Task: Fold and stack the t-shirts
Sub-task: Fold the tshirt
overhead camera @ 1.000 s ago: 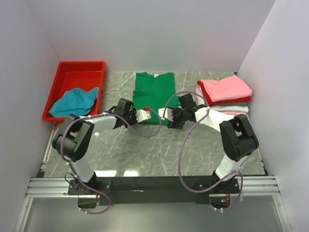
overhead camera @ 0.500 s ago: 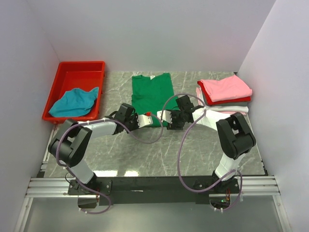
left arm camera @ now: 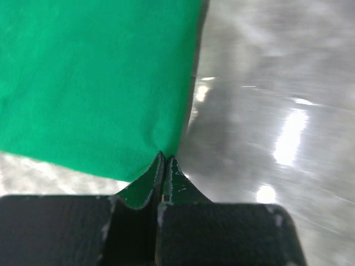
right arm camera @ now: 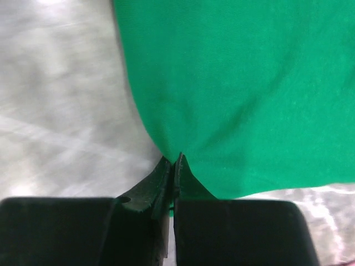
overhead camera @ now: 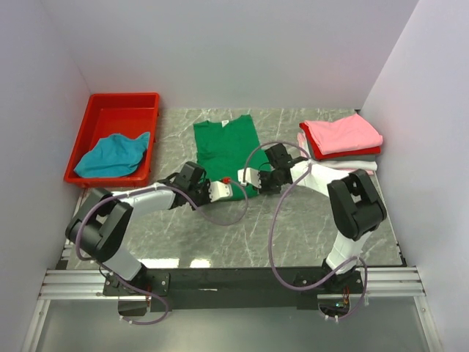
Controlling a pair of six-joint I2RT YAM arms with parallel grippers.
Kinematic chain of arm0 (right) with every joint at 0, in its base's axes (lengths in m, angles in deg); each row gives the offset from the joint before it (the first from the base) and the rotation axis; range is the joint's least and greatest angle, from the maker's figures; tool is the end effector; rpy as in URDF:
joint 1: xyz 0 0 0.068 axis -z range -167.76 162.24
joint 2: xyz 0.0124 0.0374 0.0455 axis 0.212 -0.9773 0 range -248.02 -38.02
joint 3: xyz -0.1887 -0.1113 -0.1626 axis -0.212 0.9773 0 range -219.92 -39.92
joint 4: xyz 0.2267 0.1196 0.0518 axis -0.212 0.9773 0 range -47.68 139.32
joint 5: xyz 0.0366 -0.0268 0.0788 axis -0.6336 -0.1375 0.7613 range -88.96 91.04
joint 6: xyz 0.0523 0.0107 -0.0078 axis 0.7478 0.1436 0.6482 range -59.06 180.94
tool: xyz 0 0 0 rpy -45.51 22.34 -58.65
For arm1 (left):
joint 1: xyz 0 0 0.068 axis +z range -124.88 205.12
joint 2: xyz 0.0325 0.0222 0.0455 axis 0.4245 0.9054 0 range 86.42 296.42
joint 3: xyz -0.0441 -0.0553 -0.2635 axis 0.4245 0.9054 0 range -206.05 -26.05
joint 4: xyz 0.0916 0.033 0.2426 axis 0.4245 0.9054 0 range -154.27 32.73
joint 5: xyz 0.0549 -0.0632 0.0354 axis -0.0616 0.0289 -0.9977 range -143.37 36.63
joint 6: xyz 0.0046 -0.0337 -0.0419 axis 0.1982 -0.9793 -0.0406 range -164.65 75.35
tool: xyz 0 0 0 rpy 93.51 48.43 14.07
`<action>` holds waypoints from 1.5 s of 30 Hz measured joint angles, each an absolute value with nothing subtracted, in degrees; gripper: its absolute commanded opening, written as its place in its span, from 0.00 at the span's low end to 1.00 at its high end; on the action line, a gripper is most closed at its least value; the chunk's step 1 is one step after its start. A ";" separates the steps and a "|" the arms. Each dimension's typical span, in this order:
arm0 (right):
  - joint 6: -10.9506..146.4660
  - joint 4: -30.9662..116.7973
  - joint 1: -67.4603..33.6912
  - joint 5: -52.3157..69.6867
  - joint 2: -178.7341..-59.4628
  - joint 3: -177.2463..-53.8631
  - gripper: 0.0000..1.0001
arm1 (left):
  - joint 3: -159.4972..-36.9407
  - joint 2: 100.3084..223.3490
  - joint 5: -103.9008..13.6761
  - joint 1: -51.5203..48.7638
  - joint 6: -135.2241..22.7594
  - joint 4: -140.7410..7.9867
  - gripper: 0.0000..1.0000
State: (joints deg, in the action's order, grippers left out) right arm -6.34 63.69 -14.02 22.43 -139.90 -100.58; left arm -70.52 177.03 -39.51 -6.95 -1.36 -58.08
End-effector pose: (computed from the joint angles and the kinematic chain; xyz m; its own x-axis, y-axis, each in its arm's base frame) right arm 0.3059 0.1654 0.1604 0.2114 -0.8534 -0.4764 -0.9516 -0.0685 -0.2995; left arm 0.2515 -0.1676 0.1565 -0.0497 0.8167 -0.5749 0.9255 0.2541 0.2809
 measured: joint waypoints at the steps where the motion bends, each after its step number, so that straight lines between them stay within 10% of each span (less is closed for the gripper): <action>1: -6.76 65.35 -14.02 23.20 -138.99 -100.19 0.00 | -70.50 176.59 -39.13 -7.50 -1.47 -57.07 0.00; 18: -13.38 92.01 -13.91 33.75 -111.60 -84.04 0.00 | -65.12 158.50 -29.84 -26.58 -12.82 -40.29 0.00; 45: 23.84 58.59 -8.01 14.96 -157.59 -133.17 0.00 | -100.90 201.23 -35.31 5.75 -8.38 -72.66 0.00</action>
